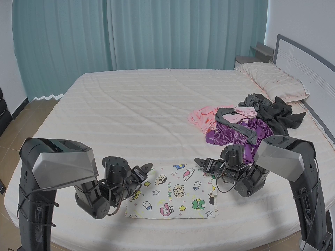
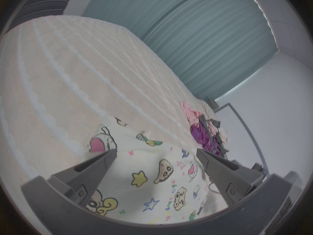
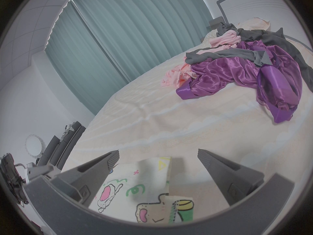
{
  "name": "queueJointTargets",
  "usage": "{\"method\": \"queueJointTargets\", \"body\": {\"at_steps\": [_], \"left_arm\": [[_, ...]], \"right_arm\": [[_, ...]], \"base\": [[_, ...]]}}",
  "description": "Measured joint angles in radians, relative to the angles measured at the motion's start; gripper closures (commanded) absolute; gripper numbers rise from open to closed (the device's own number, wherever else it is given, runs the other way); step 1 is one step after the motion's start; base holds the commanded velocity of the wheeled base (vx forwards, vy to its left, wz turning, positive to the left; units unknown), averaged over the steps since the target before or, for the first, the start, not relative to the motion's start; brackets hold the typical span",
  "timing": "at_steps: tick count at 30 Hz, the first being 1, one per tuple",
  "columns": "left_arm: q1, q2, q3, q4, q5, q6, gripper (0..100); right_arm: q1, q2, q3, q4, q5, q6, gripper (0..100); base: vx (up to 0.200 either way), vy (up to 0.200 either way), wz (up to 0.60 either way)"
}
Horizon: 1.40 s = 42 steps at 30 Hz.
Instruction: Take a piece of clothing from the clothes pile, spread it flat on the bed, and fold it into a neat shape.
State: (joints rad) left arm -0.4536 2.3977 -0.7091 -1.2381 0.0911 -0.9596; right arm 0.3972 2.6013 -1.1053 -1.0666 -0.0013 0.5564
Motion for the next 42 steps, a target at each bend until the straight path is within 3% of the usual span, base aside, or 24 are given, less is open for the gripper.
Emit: {"method": "queueJointTargets", "body": {"at_steps": [8, 17, 24, 32, 42], "left_arm": [[-0.038, 0.051, -0.023, -0.004, 0.077, 0.123, 0], [-0.04, 0.073, -0.028, -0.054, 0.092, 0.119, 0], [0.004, -0.018, 0.005, -0.09, 0.115, 0.089, 0], [0.11, -0.248, 0.106, -0.095, 0.118, 0.151, 0], [0.217, -0.627, 0.369, -0.094, 0.117, 0.276, 0]], "right_arm": [[-0.001, 0.0, 0.004, -0.02, -0.006, 0.001, 0], [-0.022, -0.039, 0.021, -0.051, -0.041, -0.01, 0], [-0.04, -0.152, 0.086, -0.056, -0.057, -0.022, 0], [-0.048, -0.401, 0.323, -0.13, -0.101, -0.061, 0], [-0.047, -0.875, 0.744, -0.161, -0.117, -0.129, 0]], "base": [[0.0, 0.0, 0.0], [0.0, 0.0, 0.0], [0.0, 0.0, 0.0], [0.0, 0.0, 0.0], [0.0, 0.0, 0.0]]}}
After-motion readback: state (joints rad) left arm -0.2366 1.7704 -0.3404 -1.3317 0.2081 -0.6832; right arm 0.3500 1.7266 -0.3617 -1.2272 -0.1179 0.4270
